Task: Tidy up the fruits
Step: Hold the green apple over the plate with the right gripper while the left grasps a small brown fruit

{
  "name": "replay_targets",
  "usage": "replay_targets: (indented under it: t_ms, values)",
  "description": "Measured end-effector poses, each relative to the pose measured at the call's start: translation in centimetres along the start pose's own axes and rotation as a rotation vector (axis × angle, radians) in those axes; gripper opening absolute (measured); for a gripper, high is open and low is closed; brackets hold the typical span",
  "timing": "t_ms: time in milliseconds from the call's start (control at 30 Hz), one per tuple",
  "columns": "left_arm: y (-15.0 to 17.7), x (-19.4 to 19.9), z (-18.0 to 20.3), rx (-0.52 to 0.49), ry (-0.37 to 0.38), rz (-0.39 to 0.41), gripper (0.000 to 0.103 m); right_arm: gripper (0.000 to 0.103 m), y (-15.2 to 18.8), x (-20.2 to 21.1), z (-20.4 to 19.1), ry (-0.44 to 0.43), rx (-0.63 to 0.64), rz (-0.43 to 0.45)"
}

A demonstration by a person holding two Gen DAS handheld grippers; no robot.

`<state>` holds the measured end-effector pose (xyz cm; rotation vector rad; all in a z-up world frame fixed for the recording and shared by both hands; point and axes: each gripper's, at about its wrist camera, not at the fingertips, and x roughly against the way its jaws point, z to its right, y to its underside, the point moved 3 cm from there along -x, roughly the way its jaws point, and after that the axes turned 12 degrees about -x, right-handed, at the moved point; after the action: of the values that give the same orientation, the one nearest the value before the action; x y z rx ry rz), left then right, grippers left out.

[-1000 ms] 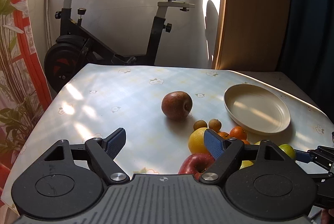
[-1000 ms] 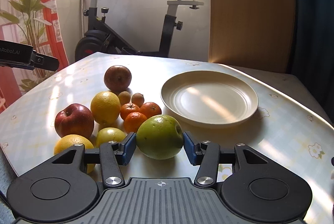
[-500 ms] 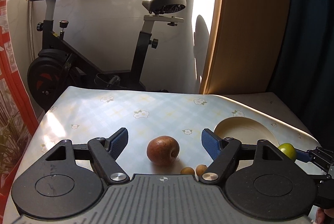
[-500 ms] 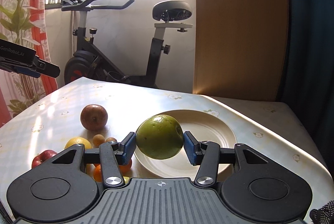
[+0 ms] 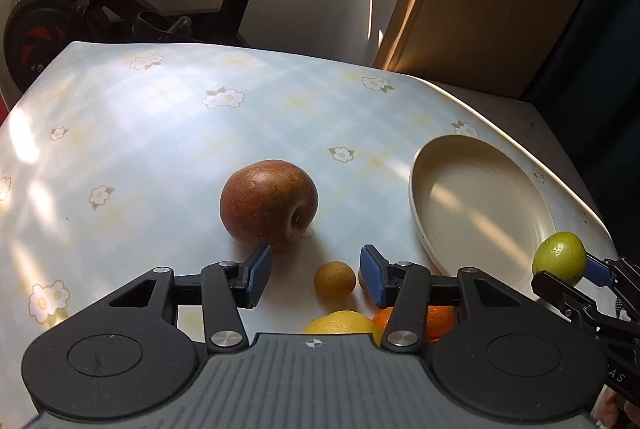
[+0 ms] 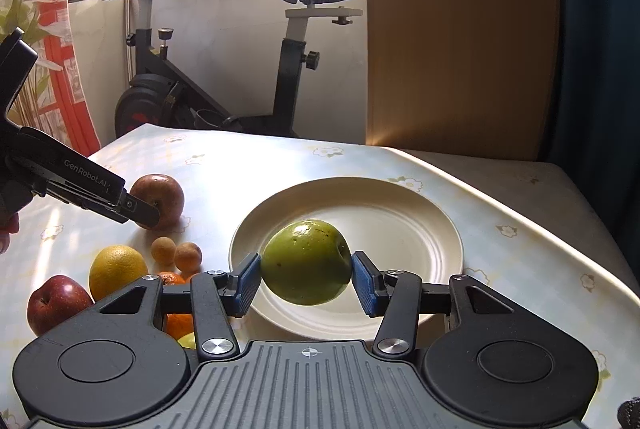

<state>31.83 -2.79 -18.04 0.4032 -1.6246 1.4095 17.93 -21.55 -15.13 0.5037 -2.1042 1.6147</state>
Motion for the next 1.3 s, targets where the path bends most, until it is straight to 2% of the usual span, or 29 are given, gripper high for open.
replay_targets:
  t_ms: [200, 367, 500, 567, 800, 833, 867, 1067, 1300]
  values:
    - [0.0, -2.4, -1.0, 0.089, 0.053, -0.069, 0.049, 0.046, 0.3, -0.4, 0.3, 0.003, -0.012, -0.017]
    - [0.0, -3.1, -1.4, 0.116, 0.063, -0.091, 0.049, 0.046, 0.6, -0.5, 0.2, -0.003, -0.018, -0.021]
    - [0.1, -3.5, -1.5, 0.15, 0.104, -0.087, 0.037, 0.046, 0.6, -0.7, 0.3, -0.003, -0.026, -0.026]
    - [0.2, -3.3, -1.4, 0.145, 0.114, -0.088, 0.034, 0.046, 0.7, -0.7, 0.5, 0.0, -0.03, -0.03]
    - [0.3, -3.9, -0.6, 0.144, 0.147, -0.112, 0.032, 0.046, 0.8, -0.7, 0.8, 0.007, -0.043, -0.033]
    - [0.3, -4.1, -0.6, 0.145, 0.157, -0.112, 0.026, 0.046, 0.8, -0.7, 0.8, 0.007, -0.044, -0.032]
    - [0.4, -4.3, -0.6, 0.146, 0.165, -0.109, 0.025, 0.046, 0.7, -0.9, 0.9, 0.009, -0.045, -0.031]
    - [0.3, -4.2, -1.4, 0.17, 0.154, -0.087, 0.025, 0.046, 0.7, -0.9, 1.1, 0.009, -0.047, -0.025]
    - [-0.2, -2.8, -1.0, 0.132, 0.147, -0.057, 0.024, 0.046, 0.8, -0.8, 1.4, 0.017, -0.051, -0.02]
